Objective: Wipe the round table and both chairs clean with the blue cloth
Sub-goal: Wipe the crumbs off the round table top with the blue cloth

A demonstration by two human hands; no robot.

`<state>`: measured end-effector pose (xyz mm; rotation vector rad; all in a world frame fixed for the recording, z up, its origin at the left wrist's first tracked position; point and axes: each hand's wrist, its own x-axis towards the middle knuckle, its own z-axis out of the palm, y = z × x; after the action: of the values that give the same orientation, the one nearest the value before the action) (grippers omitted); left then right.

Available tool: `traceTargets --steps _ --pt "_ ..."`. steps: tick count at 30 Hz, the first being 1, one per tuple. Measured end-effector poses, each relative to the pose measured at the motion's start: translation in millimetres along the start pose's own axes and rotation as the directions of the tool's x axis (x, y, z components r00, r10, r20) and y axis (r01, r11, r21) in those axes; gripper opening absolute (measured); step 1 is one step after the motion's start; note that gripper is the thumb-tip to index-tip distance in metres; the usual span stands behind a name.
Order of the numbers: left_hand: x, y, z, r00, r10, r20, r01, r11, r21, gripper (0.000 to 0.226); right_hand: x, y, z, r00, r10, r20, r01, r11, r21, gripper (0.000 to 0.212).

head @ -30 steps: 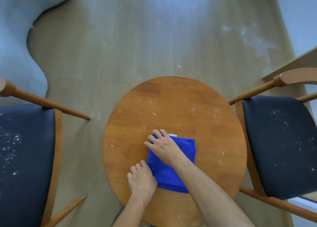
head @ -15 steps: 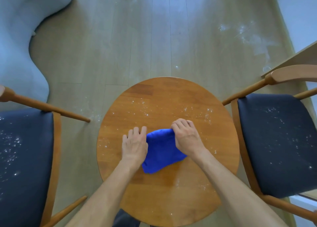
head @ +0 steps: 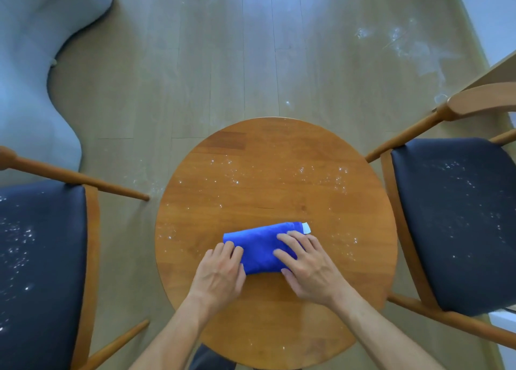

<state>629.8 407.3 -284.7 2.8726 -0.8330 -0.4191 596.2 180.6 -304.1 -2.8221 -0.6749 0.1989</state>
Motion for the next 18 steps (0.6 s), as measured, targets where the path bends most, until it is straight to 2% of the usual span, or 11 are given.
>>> traceTargets --steps 2,4,6,8,9,11,13,14,15,16,18 --pt "4 -5 -2 0.997 -0.078 -0.028 0.077 0.996 -0.038 0.017 23 3 6 0.985 -0.144 0.091 0.144 0.99 0.001 0.047" --pt "8 -12 -3 0.983 -0.182 -0.027 0.179 0.98 -0.083 0.024 46 7 13 0.926 -0.304 0.223 0.314 0.949 -0.011 0.056" --pt "12 -21 -2 0.952 -0.304 -0.01 0.3 0.944 -0.138 0.023 60 12 20 0.901 -0.321 0.291 0.334 0.942 0.003 0.057" --pt "18 -29 1 0.92 -0.391 0.003 0.386 0.907 -0.17 0.02 56 13 27 0.943 -0.252 0.218 0.271 0.961 -0.061 0.053" --pt "22 -33 2 0.911 -0.412 0.004 0.406 0.897 -0.172 0.02 47 9 33 0.972 -0.18 0.154 0.194 0.978 -0.079 0.052" --pt "33 -35 5 0.904 -0.428 -0.003 0.422 0.892 -0.16 0.018 19 -9 48 0.996 0.081 0.036 -0.079 0.996 -0.051 0.052" --pt "44 -33 10 0.906 -0.423 0.018 0.421 0.895 -0.15 0.021 -9 -31 64 0.931 0.365 -0.033 -0.365 0.931 -0.02 0.055" --pt "50 -29 13 0.912 -0.409 0.027 0.408 0.9 -0.152 0.024 -18 -38 69 0.895 0.443 -0.047 -0.445 0.895 -0.029 0.058" --pt "56 -25 17 0.922 -0.387 0.027 0.386 0.909 -0.159 0.027 -22 -42 73 0.884 0.464 -0.053 -0.467 0.883 -0.042 0.059" --pt "61 -19 21 0.935 -0.356 0.014 0.353 0.921 -0.162 0.028 -22 -39 74 0.904 0.423 -0.059 -0.426 0.903 -0.054 0.058" --pt "67 -8 28 0.965 -0.262 -0.027 0.255 0.956 -0.146 0.032 -11 -19 73 0.957 0.275 -0.095 -0.283 0.955 -0.089 0.053"
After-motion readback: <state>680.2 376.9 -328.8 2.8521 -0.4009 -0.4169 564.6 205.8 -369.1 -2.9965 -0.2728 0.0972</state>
